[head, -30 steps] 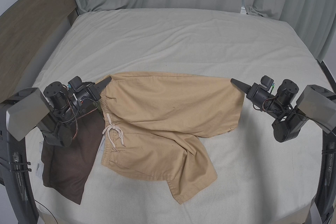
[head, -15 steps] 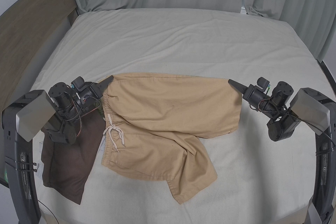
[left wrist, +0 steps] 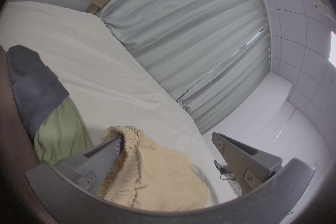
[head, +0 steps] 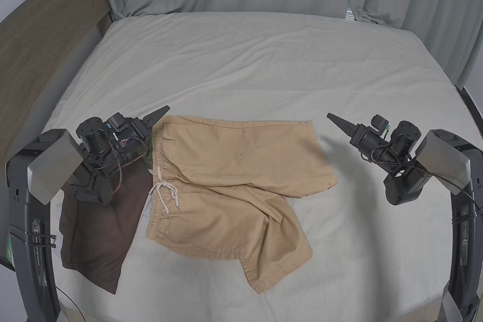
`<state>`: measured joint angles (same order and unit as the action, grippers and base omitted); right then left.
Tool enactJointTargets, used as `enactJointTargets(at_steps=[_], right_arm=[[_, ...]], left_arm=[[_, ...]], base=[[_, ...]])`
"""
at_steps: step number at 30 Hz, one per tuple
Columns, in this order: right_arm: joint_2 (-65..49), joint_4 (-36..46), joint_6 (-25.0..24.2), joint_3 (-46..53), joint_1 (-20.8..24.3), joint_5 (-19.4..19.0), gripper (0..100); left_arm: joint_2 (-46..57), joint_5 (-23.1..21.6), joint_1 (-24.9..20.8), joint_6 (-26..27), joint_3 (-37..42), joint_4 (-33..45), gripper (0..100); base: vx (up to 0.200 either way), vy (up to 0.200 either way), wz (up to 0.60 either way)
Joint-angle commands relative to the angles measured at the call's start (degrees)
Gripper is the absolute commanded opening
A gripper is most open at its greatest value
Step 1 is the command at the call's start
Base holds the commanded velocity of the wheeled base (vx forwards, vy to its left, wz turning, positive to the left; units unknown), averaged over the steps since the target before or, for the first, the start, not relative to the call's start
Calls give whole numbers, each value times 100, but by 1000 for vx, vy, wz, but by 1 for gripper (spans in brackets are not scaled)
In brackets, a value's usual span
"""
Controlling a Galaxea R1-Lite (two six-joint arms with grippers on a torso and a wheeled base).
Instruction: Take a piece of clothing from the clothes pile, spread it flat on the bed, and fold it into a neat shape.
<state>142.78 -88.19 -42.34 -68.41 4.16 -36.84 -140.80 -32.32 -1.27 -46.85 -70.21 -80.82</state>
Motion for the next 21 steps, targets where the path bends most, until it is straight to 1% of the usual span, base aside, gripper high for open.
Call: enactJointTargets(at_steps=[1, 2, 5, 8, 10, 11, 14, 17, 18, 20, 21], right_arm=[[-567, -14, 112, 768, 33, 10, 100], [-760, -14, 252, 1093, 59, 10, 100], [-1085, -14, 446, 1665, 103, 1, 100], [-1454, -14, 498, 2297, 200, -69, 100], [-1551, -14, 498, 2482, 243, -78, 100], [-1683, -14, 516, 2737, 314, -60, 100], [-1885, -14, 613, 3088, 410, -43, 100], [-2026, -14, 780, 3449, 498, -7, 100], [-2043, -14, 797, 3493, 507, 1, 100], [-2166, -6, 912, 3897, 630, 45, 100], [-2166, -6, 912, 3897, 630, 45, 100]], left_arm=[[53, 199, 30, -17, 156, 93, 100], [202, 235, 56, -9, 297, 84, 100], [554, 243, 100, 62, 719, 32, 100], [897, 208, 153, 185, 1114, 32, 100], [984, 208, 171, 246, 1229, 32, 100], [1116, 182, 232, 422, 1448, 32, 100], [1318, 173, 276, 747, 1826, 23, 100], [1591, 138, 320, 1055, 2248, 5, 100], [1635, 129, 320, 1081, 2301, 5, 100], [2039, -161, 320, 1292, 2846, -109, 100], [2039, -161, 320, 1292, 2846, -109, 100]], base=[[0, 0, 0], [0, 0, 0], [0, 0, 0], [0, 0, 0], [0, 0, 0], [0, 0, 0], [0, 0, 0], [0, 0, 0], [0, 0, 0], [0, 0, 0], [0, 0, 0]])
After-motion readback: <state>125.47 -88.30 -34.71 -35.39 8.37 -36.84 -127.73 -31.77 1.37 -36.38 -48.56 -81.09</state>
